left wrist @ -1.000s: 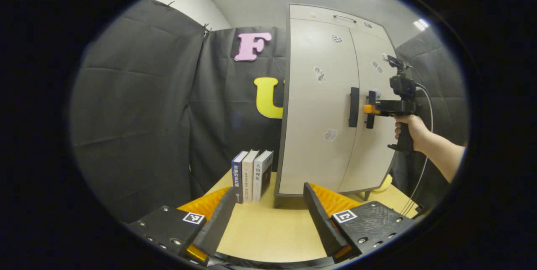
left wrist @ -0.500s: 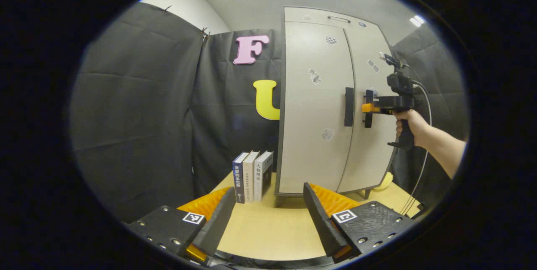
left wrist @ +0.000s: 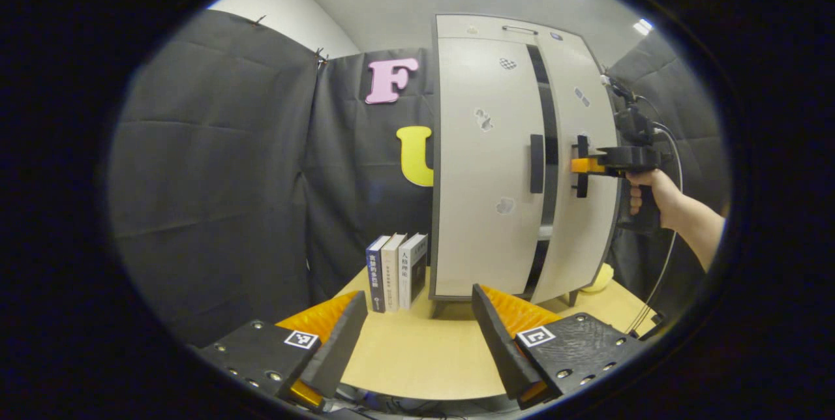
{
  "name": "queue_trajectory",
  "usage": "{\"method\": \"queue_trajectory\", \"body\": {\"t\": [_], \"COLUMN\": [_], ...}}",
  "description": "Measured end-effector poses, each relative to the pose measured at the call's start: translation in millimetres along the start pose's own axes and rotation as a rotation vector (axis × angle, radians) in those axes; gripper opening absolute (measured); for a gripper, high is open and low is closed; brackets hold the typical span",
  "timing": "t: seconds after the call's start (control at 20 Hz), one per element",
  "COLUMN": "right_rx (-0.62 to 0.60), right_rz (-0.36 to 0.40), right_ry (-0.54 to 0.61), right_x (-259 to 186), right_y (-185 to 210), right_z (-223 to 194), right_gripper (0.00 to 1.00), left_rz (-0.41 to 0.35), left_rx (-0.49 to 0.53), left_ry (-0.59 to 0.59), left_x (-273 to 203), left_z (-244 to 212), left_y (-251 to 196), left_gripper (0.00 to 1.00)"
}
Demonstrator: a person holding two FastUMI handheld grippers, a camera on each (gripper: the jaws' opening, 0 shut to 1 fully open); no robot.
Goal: Open the right door of the double-door shoe cabinet with the right hand, and open the left door with the left hand.
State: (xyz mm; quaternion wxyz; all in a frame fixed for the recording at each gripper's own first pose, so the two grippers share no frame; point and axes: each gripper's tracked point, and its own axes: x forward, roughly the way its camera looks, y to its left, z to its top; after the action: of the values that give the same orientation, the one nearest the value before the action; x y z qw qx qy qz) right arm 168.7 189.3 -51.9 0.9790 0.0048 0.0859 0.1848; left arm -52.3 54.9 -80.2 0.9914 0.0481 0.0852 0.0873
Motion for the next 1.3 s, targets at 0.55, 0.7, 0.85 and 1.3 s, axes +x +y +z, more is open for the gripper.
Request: {"method": "queue_trajectory", "body": {"t": [0.55, 0.7, 0.85, 1.3], "right_rx": [0.026, 0.025, 0.028, 0.053], "right_rz": [0.065, 0.071, 0.075, 0.062], "right_ry": [0.033, 0.036, 0.045, 0.051], "right_x": [-55, -61, -65, -79], "right_y": [-19, -24, -29, -49], "right_z": [-5, -5, -5, -3], "right_gripper": [0.08, 0.10, 0.08, 0.09], "left_rz": [-0.057, -0.080, -0.112, -0.173], "left_rx": [0.031, 0.038, 0.013, 0.004], "left_ry": [-0.008, -0.015, -0.024, -0.033], "left_x": [-14, -16, -19, -14], "left_z": [4, 4, 6, 7], "left_y": [-31, -41, -53, -74], "left_gripper": [0.95, 0.95, 0.94, 0.95]}}
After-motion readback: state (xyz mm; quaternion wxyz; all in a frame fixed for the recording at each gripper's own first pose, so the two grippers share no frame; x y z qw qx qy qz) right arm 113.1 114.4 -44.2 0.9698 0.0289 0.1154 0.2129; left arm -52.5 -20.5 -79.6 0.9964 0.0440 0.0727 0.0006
